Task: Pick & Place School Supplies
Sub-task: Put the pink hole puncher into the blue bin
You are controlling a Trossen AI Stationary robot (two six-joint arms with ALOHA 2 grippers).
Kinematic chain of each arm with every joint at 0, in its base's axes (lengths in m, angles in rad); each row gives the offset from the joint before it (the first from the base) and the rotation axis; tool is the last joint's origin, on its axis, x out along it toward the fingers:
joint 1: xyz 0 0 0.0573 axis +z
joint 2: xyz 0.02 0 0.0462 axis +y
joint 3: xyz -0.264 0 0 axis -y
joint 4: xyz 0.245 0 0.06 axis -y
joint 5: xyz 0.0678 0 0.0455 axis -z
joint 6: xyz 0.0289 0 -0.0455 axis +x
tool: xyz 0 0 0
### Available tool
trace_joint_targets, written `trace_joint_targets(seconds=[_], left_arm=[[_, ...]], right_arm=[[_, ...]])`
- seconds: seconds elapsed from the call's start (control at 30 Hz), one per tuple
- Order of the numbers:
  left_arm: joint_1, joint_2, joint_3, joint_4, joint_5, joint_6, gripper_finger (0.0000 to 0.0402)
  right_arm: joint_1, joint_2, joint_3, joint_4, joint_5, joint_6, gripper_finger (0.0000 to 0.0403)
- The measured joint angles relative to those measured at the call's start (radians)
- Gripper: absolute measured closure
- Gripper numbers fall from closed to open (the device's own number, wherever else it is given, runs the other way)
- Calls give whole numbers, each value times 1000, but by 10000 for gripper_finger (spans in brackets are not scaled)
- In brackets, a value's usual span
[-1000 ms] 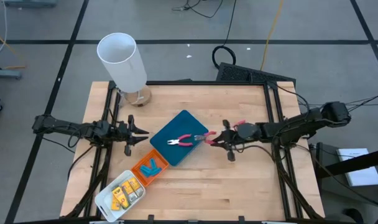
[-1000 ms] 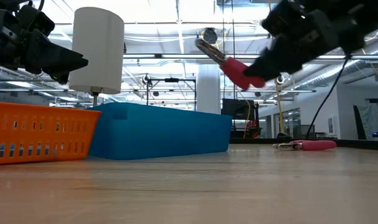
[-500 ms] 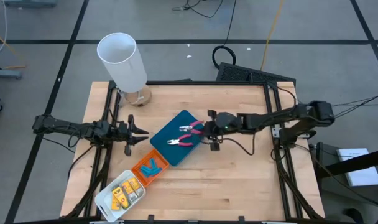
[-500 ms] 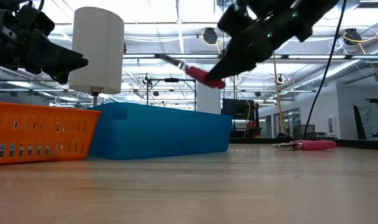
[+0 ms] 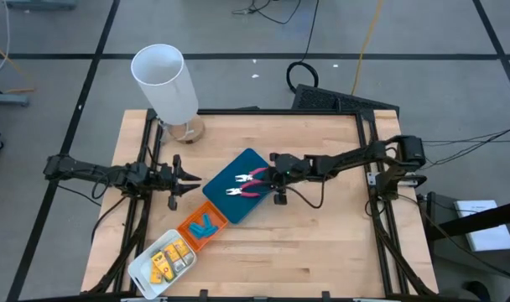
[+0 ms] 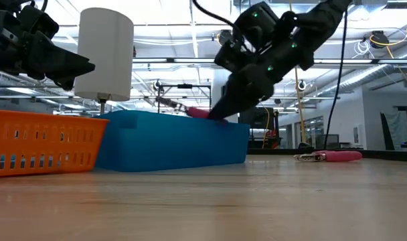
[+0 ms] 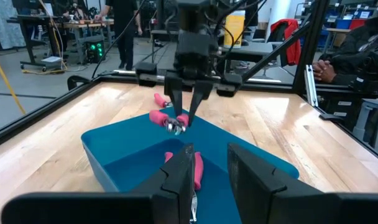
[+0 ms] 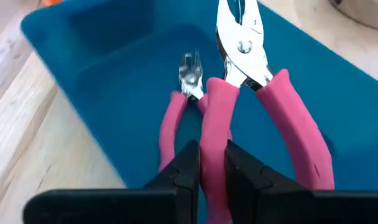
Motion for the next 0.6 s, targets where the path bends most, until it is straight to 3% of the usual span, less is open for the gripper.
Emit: trace_joint_targets(seconds=[0.27,0.6], left_arm=[[0,0,0,0,0,0,304],[0,0,0,0,0,0,304]], right_arm=[[0,45,1,18,4,-8,359],[0,44,1,122,4,-7,307]])
